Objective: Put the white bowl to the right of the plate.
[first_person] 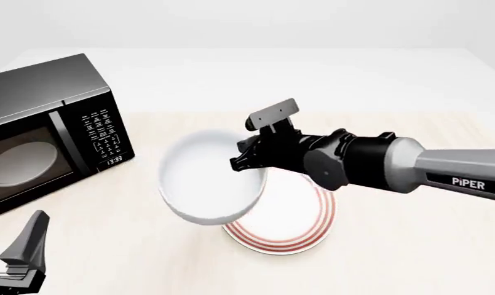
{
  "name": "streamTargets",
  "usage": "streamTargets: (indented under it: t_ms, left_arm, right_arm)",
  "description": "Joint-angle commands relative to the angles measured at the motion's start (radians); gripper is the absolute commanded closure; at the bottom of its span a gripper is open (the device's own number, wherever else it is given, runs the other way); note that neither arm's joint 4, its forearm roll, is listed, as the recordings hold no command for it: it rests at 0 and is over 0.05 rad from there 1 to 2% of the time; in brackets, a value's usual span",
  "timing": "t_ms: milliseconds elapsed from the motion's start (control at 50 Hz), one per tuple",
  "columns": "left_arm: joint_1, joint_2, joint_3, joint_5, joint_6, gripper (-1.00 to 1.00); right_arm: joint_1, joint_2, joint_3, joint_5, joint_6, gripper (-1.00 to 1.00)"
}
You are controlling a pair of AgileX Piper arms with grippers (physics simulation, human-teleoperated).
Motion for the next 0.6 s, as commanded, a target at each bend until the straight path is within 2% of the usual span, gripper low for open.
streamTargets:
  t_ms: [20, 100, 120, 220, 600]
  left_arm:
    - [0.0, 0.0, 0.0, 0.0, 0.0, -1.0]
    - [0.0, 0.0, 0.0, 0.0, 0.0, -1.0]
    - [0.0, 0.0, 0.0, 0.0, 0.0, -1.0]
    - [0.0, 0.0, 0.0, 0.0, 0.0, -1.0]
    - [0.0, 0.0, 0.0, 0.0, 0.0, -1.0]
  right_arm:
    - [-0.178, -0.115, 0.15, -0.046, -0.011, 1.0]
    - [-0.268, -0.145, 0.218, -0.074, -0.024, 1.0]
    - [-0.268, -0.145, 0.218, -0.074, -0.024, 1.0]
    - [-0.359, -0.206, 0.272, -0.097, -0.004, 1.0]
    - [-0.608, -0.289, 0.331, -0.107, -0.014, 1.0]
